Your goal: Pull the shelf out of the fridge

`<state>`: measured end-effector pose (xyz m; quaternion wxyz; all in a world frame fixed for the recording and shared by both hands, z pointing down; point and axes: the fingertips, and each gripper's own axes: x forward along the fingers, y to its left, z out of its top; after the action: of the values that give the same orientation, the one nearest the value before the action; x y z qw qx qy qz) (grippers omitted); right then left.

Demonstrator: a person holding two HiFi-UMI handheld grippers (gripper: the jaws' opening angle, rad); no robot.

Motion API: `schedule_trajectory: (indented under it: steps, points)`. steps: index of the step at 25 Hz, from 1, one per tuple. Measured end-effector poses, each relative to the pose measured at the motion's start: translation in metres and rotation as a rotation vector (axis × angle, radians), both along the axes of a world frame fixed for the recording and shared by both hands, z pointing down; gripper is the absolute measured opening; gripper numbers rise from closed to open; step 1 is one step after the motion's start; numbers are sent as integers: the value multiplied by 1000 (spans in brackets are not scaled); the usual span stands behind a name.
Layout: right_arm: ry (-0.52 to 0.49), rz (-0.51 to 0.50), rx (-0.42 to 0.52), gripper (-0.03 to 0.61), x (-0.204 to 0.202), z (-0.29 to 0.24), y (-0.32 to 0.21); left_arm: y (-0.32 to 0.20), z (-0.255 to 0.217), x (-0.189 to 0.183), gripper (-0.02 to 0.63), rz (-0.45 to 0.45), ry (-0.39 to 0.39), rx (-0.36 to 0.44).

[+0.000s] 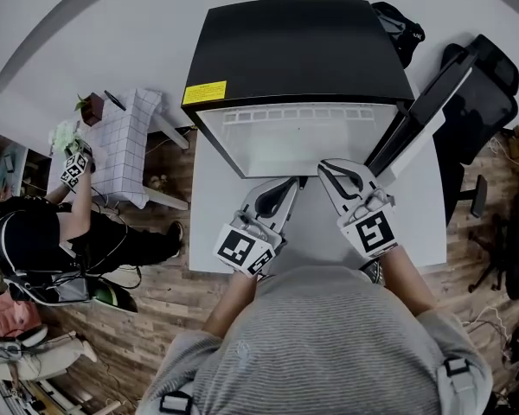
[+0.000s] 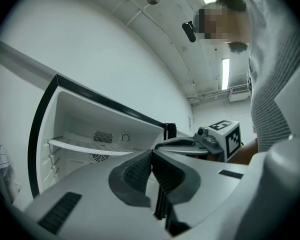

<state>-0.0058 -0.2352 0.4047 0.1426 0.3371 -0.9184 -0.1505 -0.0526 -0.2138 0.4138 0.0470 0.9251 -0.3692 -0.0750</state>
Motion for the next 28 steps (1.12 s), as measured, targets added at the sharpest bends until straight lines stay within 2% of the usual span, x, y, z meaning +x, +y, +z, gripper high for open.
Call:
schedule_trajectory:
  steps: [5,11,14,16,22,28]
  points:
    - [49,58,44,14,-5,-3,-25,-3,2,-5,11,12,3,-9]
    - [226,75,190,17,-21,5,-45,-5,3,-10,11,21,12,-10]
    - [355,92,268,28,-28,9,-55,-8,3,-15,11,15,12,-9]
    - [449,106,309,132,-31,12,-61,-7,4,-18,11,9,12,-8]
    - [737,174,412,167,-28,28,-92,-12,4,-36,11,-24,0,-7]
    - [900,247,491,167,-15,49,-116,-19,4,-46,11,-47,2,-5]
